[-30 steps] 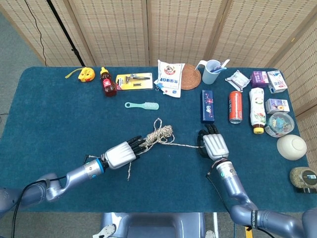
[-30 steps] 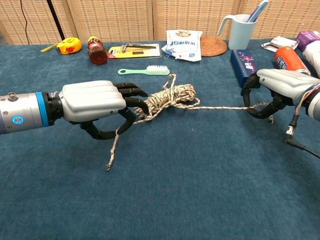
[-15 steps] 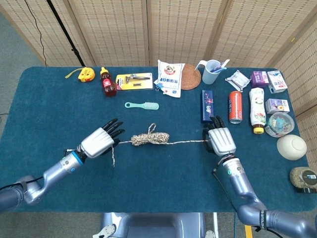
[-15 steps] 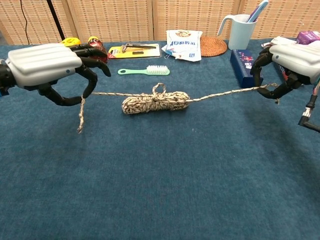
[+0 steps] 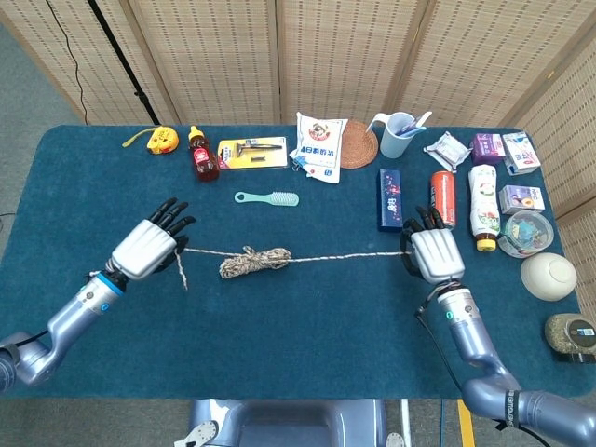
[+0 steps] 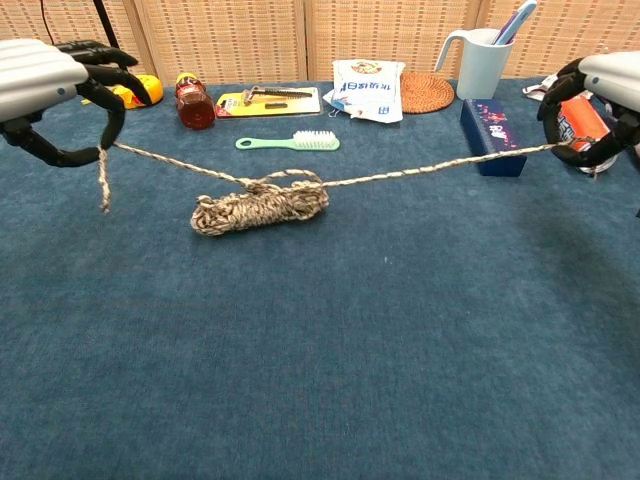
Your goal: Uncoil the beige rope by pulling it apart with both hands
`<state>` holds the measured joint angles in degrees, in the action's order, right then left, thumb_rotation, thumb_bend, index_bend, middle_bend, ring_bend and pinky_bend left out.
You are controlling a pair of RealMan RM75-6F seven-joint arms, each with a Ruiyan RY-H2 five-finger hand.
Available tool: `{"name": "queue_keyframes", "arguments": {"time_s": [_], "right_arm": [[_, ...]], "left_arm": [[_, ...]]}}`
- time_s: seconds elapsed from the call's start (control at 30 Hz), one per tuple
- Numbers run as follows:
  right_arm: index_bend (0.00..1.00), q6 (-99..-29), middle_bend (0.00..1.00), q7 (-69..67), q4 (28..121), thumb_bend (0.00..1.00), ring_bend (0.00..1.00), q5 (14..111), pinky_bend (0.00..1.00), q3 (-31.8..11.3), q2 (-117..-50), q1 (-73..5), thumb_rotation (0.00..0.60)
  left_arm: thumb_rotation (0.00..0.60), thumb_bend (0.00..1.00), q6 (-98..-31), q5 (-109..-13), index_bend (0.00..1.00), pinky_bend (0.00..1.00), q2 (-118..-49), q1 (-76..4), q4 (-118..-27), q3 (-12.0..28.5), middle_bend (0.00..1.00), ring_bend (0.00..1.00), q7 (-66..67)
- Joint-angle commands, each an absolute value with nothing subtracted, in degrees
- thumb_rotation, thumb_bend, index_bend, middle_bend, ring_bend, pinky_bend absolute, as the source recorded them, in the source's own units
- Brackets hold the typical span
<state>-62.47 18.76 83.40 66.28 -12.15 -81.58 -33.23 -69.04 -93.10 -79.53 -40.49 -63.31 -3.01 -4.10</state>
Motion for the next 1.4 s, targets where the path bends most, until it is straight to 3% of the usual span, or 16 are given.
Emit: {"name": "queue_keyframes", "arguments": {"time_s": [0.03,1.0,1.4], "right_arm": [[0.67,-62.48,0.3,18.48,83.23,0.48,0.09,66.1,0.0,-12.15,-80.97,-32.97,0.6],[0.67,-63.96,0.3,13.9,79.4,0.48,0.09,64.36,0.0,-12.17,-74.26,-28.8,0.6],[0.67,-64.94,0.3,12.46,81.37,0.48,0.1,66.3,0.0,-12.19,-72.77,-28.21,0.6]], "left_arm": [[0.6,0.52,-69.08,-92.43,0.67,0.0,-78.92,-39.86,-62.6,-2.56,0.23,0.01,-4.48],[0.6,0.52,-65.26,-84.96,0.67,0.0,-75.49,-34.65,-51.22,1.12,0.23,0.01,-6.97],[0.6,0.52,-67.0,-85.83,0.67,0.0,-73.95,-33.93,-52.79,1.91,0.23,0.0,-7.58]]}}
